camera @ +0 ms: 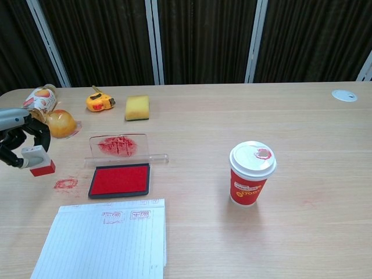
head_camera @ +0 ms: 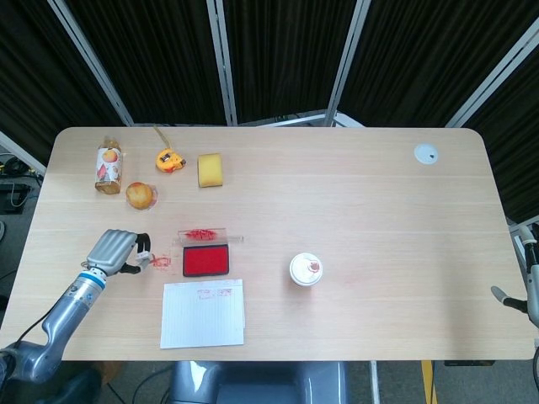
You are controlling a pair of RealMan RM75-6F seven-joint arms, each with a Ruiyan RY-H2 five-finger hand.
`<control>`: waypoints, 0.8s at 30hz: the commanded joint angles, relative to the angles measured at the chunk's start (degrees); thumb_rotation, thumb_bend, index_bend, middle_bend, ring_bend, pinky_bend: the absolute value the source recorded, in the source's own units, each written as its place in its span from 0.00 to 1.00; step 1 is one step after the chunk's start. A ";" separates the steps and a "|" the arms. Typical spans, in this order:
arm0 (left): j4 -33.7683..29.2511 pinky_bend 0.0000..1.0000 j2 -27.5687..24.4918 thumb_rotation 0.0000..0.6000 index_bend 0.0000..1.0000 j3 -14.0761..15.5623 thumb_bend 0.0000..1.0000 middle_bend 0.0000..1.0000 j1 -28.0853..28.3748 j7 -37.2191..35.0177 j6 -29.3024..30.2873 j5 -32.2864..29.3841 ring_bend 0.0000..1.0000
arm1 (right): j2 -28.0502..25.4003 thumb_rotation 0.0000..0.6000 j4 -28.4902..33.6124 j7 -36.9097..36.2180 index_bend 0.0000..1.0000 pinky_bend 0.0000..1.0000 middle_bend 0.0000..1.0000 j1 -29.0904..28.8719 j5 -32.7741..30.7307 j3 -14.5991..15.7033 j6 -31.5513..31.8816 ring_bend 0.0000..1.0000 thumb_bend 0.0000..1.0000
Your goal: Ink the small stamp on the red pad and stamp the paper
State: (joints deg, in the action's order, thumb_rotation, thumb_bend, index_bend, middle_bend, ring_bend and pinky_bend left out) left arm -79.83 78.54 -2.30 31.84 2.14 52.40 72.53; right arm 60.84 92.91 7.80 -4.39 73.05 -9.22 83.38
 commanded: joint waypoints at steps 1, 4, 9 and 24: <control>2.18 0.74 1.47 1.00 0.54 0.42 0.36 0.54 -0.10 -1.09 -0.56 0.57 0.78 | 0.08 1.00 -0.01 0.16 0.00 0.00 0.00 -0.03 -0.10 0.00 -0.05 0.00 0.00; 3.47 0.74 2.30 1.00 0.54 0.51 0.36 0.53 -0.10 -1.49 -0.55 1.06 0.78 | 0.15 1.00 -0.07 0.31 0.00 0.00 0.00 -0.09 -0.26 -0.02 -0.18 0.00 0.00; 5.63 0.74 3.66 1.00 0.53 0.94 0.36 0.52 -0.06 -1.67 -0.79 1.85 0.78 | 0.32 1.00 -0.33 0.58 0.00 0.00 0.00 -0.19 -0.55 -0.02 -0.45 0.00 0.00; 10.35 0.74 6.87 1.00 0.48 2.12 0.27 0.44 -0.49 -0.55 -1.41 3.14 0.77 | 0.66 1.00 -0.88 1.05 0.00 0.00 0.00 -0.32 -1.10 0.00 -0.87 0.00 0.00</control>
State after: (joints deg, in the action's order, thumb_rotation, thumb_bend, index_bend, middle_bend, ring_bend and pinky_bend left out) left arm -69.49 85.40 -0.19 31.36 1.59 51.00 75.67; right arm 61.51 92.03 8.86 -4.71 71.95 -9.22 82.51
